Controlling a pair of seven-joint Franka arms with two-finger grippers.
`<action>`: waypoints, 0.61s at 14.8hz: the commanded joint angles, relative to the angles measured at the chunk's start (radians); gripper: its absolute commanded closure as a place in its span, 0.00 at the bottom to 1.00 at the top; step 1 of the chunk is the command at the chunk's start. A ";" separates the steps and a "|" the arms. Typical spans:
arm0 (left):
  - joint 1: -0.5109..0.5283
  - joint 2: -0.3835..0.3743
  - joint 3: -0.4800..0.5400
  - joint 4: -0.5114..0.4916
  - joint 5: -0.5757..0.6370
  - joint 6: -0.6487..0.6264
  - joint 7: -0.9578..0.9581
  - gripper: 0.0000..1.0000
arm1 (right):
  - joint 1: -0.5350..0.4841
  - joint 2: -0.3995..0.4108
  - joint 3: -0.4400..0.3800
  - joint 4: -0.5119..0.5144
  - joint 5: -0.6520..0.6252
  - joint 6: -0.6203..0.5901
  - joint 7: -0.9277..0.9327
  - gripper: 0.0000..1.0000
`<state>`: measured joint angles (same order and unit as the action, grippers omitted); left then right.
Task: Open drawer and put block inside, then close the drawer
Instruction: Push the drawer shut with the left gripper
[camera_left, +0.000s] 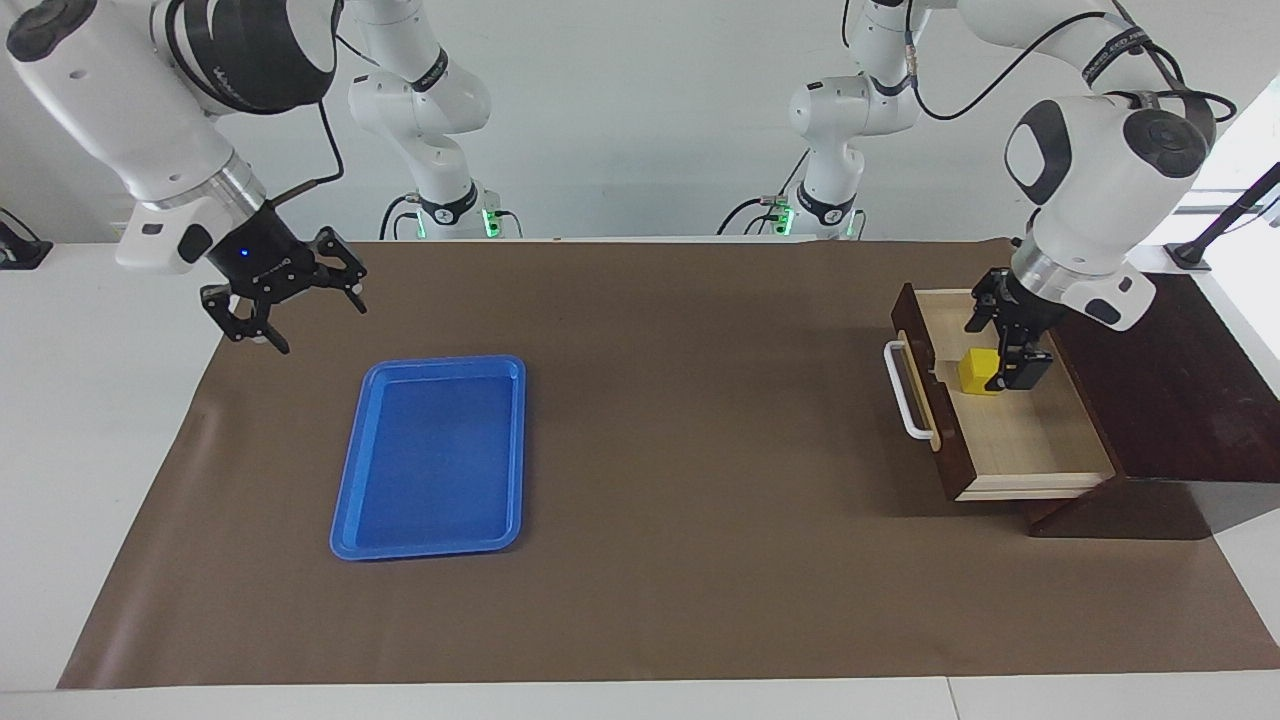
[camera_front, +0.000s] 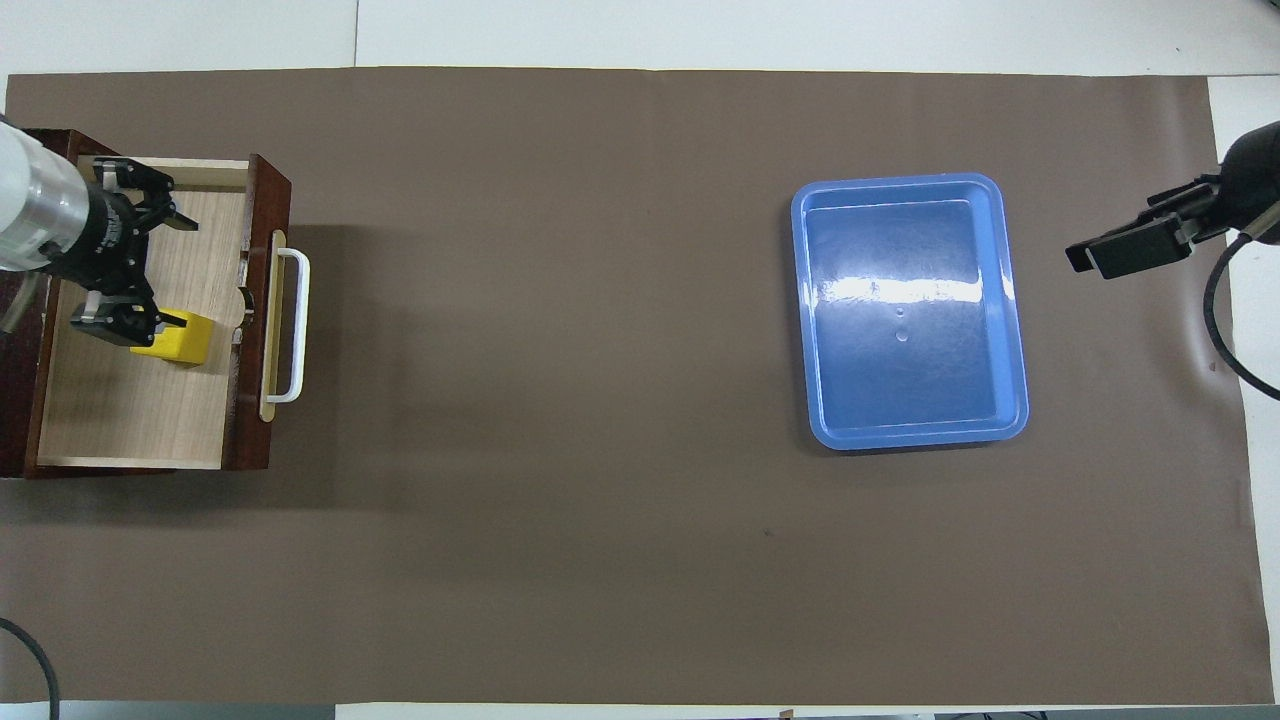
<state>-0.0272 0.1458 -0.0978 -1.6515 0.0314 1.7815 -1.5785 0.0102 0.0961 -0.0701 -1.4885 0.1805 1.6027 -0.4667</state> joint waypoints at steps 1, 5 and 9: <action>-0.091 0.031 0.013 -0.052 0.057 0.034 -0.092 0.00 | 0.008 -0.058 -0.023 -0.018 -0.056 -0.097 0.188 0.00; -0.102 -0.006 0.013 -0.188 0.114 0.119 -0.101 0.00 | 0.013 -0.108 -0.045 -0.045 -0.128 -0.214 0.319 0.00; -0.071 -0.012 0.013 -0.197 0.156 0.134 -0.084 0.00 | 0.042 -0.211 -0.046 -0.206 -0.203 -0.189 0.401 0.00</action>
<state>-0.1193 0.1756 -0.0831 -1.8054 0.1595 1.8923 -1.6798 0.0196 -0.0276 -0.1093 -1.5651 0.0332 1.3736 -0.1150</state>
